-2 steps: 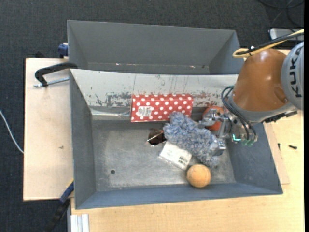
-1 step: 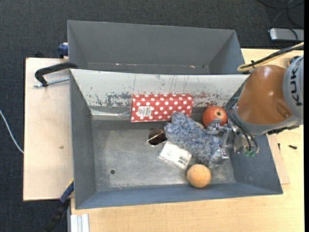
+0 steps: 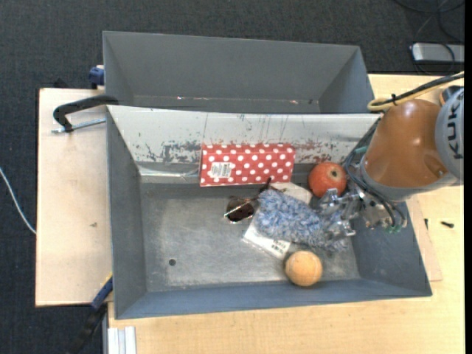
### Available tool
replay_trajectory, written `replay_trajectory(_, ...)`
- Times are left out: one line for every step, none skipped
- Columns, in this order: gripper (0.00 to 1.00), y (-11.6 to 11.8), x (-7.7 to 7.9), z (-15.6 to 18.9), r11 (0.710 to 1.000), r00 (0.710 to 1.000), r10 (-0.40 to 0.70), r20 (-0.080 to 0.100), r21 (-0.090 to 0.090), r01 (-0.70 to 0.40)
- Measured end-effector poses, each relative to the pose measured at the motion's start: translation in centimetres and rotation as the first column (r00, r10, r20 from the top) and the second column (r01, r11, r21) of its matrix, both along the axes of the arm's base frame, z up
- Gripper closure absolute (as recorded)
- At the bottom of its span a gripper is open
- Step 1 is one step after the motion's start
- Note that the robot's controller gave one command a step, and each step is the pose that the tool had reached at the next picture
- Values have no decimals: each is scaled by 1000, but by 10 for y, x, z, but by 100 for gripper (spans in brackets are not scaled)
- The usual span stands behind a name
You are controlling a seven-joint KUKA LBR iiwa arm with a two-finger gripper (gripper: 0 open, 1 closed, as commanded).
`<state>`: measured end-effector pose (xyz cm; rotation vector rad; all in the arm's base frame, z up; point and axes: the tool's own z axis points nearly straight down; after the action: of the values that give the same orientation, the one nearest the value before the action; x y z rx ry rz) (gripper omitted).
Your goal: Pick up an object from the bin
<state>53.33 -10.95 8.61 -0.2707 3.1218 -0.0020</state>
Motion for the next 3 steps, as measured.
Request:
replay_trajectory(100,0,0,0,1000,1000,1,0,0,-1)
replay_trajectory(100,1,2,91,1000,1000,-13,-4,1,13)
replay_trajectory(100,1,2,91,1000,1000,-13,-4,1,13)
